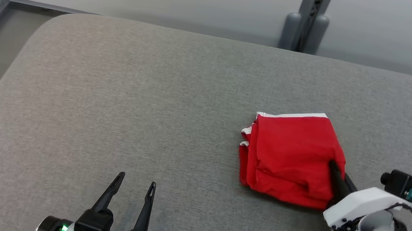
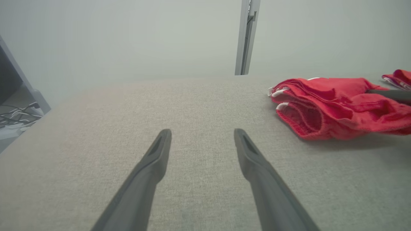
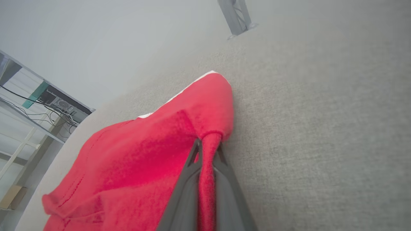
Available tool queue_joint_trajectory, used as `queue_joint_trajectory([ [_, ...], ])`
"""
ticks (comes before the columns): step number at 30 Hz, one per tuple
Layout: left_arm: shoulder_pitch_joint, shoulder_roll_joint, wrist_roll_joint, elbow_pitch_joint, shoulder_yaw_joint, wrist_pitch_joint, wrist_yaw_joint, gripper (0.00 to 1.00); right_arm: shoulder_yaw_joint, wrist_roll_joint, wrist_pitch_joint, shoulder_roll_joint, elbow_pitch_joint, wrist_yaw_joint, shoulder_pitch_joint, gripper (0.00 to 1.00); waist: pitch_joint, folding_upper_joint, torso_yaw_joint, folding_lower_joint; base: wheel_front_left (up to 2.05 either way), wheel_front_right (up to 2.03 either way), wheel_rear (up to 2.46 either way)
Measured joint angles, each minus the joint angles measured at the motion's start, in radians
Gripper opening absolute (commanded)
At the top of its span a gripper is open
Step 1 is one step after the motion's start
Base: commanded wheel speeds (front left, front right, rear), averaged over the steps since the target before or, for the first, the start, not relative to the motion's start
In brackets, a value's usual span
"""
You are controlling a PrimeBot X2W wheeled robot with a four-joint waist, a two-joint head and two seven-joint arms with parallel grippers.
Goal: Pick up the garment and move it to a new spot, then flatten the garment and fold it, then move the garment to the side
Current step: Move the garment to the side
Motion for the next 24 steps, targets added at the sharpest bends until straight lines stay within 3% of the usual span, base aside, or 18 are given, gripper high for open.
queue_joint_trajectory([
  [5,-0.017,0.002,0.009,-0.015,0.003,0.0,-0.006,1.0,-0.033,-0.119,0.0,-0.017,-0.04,0.0,-0.026,0.0,0.017,0.0,-0.051,0.0,0.0,0.0,0.0],
  [12,-0.058,0.002,0.013,-0.035,0.002,0.0,-0.025,1.0,-0.147,-0.271,-0.001,0.005,-0.111,0.0,-0.017,0.0,0.05,0.0,-0.163,0.0,0.0,0.0,0.0],
  [24,-0.122,0.023,0.031,-0.025,-0.009,0.0,-0.042,1.0,-0.222,-0.375,-0.001,0.058,-0.174,0.0,0.011,0.0,0.102,0.0,-0.35,0.0,0.0,0.0,0.0],
])
